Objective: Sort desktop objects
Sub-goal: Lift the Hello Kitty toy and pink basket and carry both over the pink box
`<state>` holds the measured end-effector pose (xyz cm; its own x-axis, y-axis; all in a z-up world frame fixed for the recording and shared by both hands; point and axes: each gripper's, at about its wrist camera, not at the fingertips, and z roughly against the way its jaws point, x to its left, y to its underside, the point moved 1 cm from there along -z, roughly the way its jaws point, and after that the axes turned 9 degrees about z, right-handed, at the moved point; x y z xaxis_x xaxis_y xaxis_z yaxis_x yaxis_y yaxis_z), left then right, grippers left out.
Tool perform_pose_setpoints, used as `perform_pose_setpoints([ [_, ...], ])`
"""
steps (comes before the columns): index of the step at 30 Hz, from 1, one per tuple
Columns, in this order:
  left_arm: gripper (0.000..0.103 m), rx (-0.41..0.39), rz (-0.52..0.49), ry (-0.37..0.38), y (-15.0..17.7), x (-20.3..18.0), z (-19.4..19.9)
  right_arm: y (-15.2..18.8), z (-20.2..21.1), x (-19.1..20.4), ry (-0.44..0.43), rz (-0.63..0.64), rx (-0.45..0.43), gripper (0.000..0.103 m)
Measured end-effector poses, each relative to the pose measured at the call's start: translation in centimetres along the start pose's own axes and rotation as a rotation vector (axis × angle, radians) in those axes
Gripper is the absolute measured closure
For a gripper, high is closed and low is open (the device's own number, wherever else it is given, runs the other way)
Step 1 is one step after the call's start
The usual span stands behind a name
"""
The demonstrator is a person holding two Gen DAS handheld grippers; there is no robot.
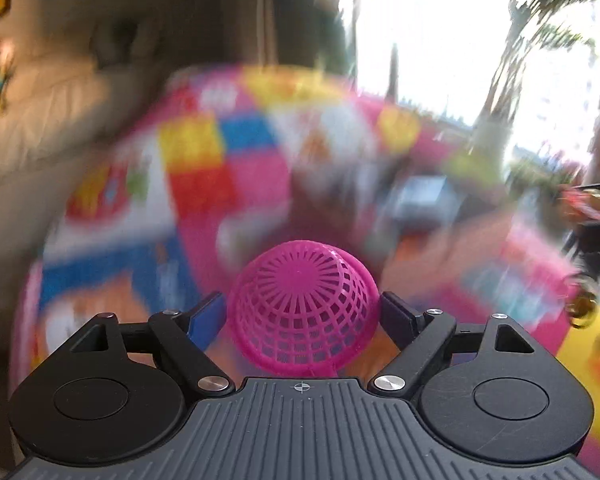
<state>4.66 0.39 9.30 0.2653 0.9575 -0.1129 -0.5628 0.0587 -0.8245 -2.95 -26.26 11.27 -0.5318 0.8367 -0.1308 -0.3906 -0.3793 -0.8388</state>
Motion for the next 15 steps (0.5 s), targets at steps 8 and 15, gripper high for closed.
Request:
perform_pose_setpoints([
  [8, 0.015, -0.138, -0.012, 0.104, -8.4, -5.9, -3.8, -8.1, 3.3, -4.3, 0.135, 0.0, -0.231, 0.04],
  [15, 0.005, -0.033, 0.028, 0.127, -9.8, -6.4, -9.7, -10.4, 0.3, -6.9, 0.182, -0.029, -0.213, 0.04],
])
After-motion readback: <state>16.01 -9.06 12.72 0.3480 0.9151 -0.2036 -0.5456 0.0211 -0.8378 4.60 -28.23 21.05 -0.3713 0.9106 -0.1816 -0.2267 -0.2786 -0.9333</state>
